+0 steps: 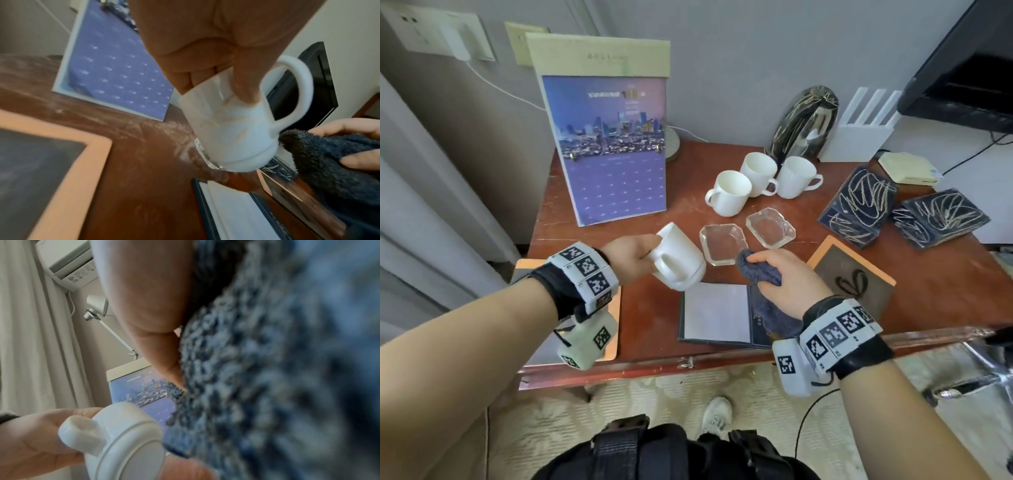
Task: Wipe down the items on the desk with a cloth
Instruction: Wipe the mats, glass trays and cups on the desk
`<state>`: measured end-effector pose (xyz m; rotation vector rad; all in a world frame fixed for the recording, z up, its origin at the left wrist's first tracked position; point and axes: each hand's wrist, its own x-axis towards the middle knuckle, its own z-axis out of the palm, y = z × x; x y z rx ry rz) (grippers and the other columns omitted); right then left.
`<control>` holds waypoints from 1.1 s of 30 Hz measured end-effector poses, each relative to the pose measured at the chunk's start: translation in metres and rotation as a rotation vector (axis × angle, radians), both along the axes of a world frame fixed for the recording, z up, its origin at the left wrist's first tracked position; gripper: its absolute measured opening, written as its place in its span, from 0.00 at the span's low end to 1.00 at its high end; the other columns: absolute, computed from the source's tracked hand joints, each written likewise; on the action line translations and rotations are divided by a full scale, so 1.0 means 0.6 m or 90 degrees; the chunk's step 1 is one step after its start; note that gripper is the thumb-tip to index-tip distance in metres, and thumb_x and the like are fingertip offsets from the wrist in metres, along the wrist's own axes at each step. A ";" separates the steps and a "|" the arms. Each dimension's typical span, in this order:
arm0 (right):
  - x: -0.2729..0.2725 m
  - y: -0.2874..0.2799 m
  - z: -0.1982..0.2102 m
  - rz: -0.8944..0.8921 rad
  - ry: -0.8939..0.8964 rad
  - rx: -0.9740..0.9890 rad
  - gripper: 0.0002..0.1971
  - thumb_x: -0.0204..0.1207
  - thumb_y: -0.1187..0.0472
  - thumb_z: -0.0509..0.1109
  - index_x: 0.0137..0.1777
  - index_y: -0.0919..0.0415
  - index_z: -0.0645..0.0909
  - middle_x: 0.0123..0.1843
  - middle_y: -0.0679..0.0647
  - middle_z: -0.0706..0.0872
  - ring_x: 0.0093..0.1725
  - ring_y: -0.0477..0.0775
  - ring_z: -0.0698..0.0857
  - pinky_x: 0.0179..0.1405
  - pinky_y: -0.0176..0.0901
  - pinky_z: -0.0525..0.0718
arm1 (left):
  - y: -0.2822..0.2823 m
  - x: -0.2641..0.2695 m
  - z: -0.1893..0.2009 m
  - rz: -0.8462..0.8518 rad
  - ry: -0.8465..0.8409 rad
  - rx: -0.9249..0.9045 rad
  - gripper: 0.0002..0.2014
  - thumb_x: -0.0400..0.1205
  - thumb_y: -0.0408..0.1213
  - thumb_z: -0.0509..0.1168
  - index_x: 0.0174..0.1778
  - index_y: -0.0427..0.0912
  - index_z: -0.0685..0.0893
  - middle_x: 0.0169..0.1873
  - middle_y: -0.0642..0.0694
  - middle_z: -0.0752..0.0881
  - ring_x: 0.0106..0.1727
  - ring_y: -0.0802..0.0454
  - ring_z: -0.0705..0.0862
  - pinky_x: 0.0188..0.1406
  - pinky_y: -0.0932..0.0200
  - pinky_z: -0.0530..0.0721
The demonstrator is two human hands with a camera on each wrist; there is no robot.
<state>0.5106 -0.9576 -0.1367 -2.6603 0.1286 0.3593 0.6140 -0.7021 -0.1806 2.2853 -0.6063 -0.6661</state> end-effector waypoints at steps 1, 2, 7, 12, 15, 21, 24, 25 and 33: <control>-0.003 0.018 -0.005 0.009 -0.003 0.017 0.25 0.79 0.65 0.63 0.75 0.50 0.68 0.75 0.52 0.68 0.71 0.53 0.72 0.58 0.34 0.67 | 0.017 -0.010 -0.011 -0.018 0.033 -0.047 0.07 0.81 0.32 0.64 0.49 0.49 0.76 0.45 0.53 0.82 0.49 0.55 0.80 0.54 0.60 0.76; -0.006 0.036 -0.009 0.016 -0.009 0.038 0.26 0.78 0.65 0.64 0.76 0.49 0.66 0.76 0.51 0.68 0.71 0.52 0.72 0.59 0.34 0.67 | 0.034 -0.020 -0.018 -0.023 0.070 -0.097 0.08 0.81 0.31 0.64 0.48 0.50 0.77 0.44 0.56 0.83 0.48 0.59 0.81 0.55 0.62 0.77; -0.006 0.126 -0.031 0.088 -0.036 0.067 0.28 0.78 0.65 0.63 0.78 0.50 0.63 0.76 0.49 0.67 0.73 0.49 0.69 0.63 0.31 0.64 | 0.090 -0.057 -0.068 -0.025 0.171 -0.201 0.12 0.80 0.25 0.63 0.47 0.49 0.76 0.38 0.61 0.86 0.42 0.74 0.81 0.50 0.72 0.77; 0.014 0.197 -0.049 0.184 -0.060 0.044 0.25 0.78 0.67 0.62 0.75 0.52 0.69 0.74 0.49 0.68 0.72 0.50 0.69 0.67 0.33 0.65 | 0.116 -0.066 -0.110 0.023 0.202 -0.278 0.16 0.71 0.33 0.59 0.53 0.52 0.75 0.52 0.37 0.83 0.57 0.50 0.81 0.64 0.43 0.76; 0.031 0.224 -0.057 0.226 -0.084 0.026 0.23 0.78 0.66 0.64 0.74 0.52 0.72 0.72 0.48 0.71 0.71 0.52 0.69 0.66 0.34 0.65 | 0.115 -0.064 -0.117 0.053 0.214 -0.320 0.14 0.70 0.36 0.60 0.51 0.52 0.75 0.47 0.52 0.82 0.47 0.70 0.81 0.59 0.58 0.77; 0.044 0.255 -0.086 0.272 -0.114 -0.036 0.18 0.78 0.66 0.65 0.66 0.56 0.81 0.67 0.50 0.77 0.64 0.58 0.72 0.55 0.39 0.70 | 0.120 -0.062 -0.150 0.071 0.218 -0.372 0.11 0.72 0.37 0.63 0.51 0.47 0.76 0.46 0.46 0.82 0.50 0.56 0.81 0.59 0.50 0.76; 0.045 0.256 -0.098 0.307 -0.163 -0.046 0.15 0.71 0.72 0.69 0.56 0.59 0.86 0.58 0.55 0.83 0.54 0.65 0.78 0.41 0.46 0.77 | 0.125 -0.060 -0.163 0.081 0.223 -0.392 0.17 0.71 0.48 0.66 0.54 0.47 0.78 0.48 0.50 0.85 0.53 0.50 0.81 0.60 0.48 0.77; 0.044 0.251 -0.101 0.316 -0.166 -0.056 0.15 0.70 0.73 0.69 0.54 0.60 0.87 0.56 0.55 0.83 0.52 0.66 0.79 0.39 0.46 0.77 | 0.126 -0.059 -0.168 0.079 0.227 -0.391 0.17 0.71 0.49 0.66 0.53 0.47 0.78 0.47 0.55 0.86 0.51 0.53 0.81 0.58 0.51 0.77; 0.038 0.180 -0.086 0.235 -0.073 -0.092 0.13 0.77 0.68 0.66 0.58 0.59 0.85 0.61 0.53 0.81 0.60 0.60 0.78 0.51 0.44 0.76 | 0.123 -0.048 -0.171 0.077 0.221 -0.383 0.13 0.70 0.51 0.65 0.47 0.53 0.74 0.39 0.62 0.83 0.42 0.74 0.80 0.51 0.67 0.74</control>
